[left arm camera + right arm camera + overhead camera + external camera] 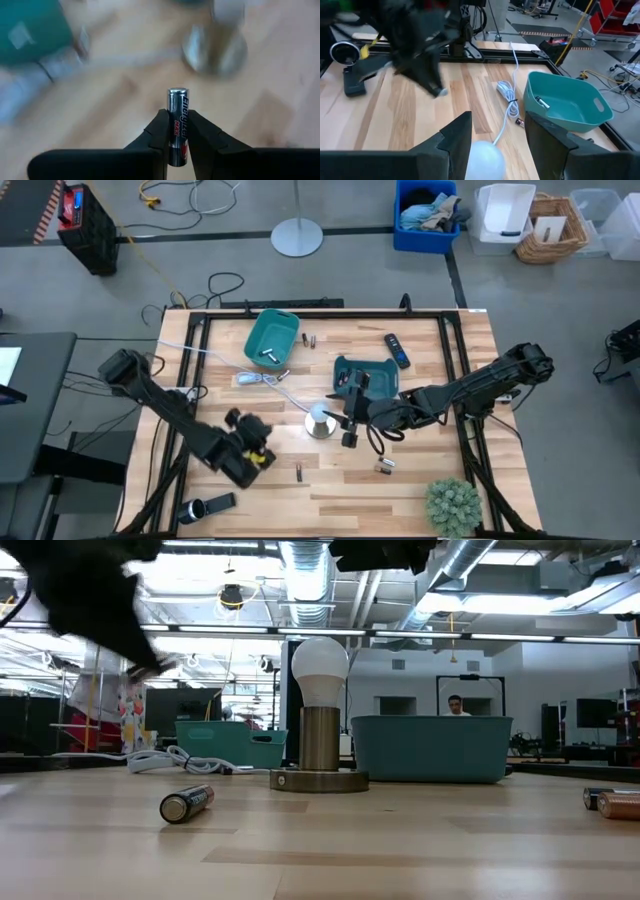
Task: Sort batteries
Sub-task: Put the silver battery into the green bin
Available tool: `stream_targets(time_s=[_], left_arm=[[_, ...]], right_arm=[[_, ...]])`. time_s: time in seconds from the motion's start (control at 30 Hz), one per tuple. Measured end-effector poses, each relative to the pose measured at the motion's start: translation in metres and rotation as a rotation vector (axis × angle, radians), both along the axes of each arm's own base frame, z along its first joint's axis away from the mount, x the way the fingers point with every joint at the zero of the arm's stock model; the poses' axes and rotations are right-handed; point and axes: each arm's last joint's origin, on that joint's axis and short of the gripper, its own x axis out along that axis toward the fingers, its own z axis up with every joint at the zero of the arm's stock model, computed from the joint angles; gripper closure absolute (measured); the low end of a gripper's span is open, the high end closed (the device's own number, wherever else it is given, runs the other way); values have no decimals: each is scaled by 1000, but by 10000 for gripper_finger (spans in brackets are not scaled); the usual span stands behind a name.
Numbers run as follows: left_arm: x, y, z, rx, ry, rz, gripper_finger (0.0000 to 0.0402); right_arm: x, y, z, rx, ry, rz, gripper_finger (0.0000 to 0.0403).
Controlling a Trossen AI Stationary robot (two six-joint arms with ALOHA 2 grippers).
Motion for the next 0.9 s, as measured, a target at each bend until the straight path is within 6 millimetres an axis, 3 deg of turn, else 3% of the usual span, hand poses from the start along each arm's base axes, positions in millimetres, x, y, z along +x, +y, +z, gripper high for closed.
stream_targets(time_s=[0.17,0.5,0.77,0.9], left_arm=[[4,40,33,145,-56,37,360],[11,147,78,289,29,117,360],[14,216,82,261,87,67,360],[9,246,75,226,26,47,360]], right_arm=[[2,-8,0,-9,1,-22,204],[6,-23,3,-41,5,-58,204],[6,-26,5,-57,12,-60,204],[5,-26,7,-56,3,-63,204]])
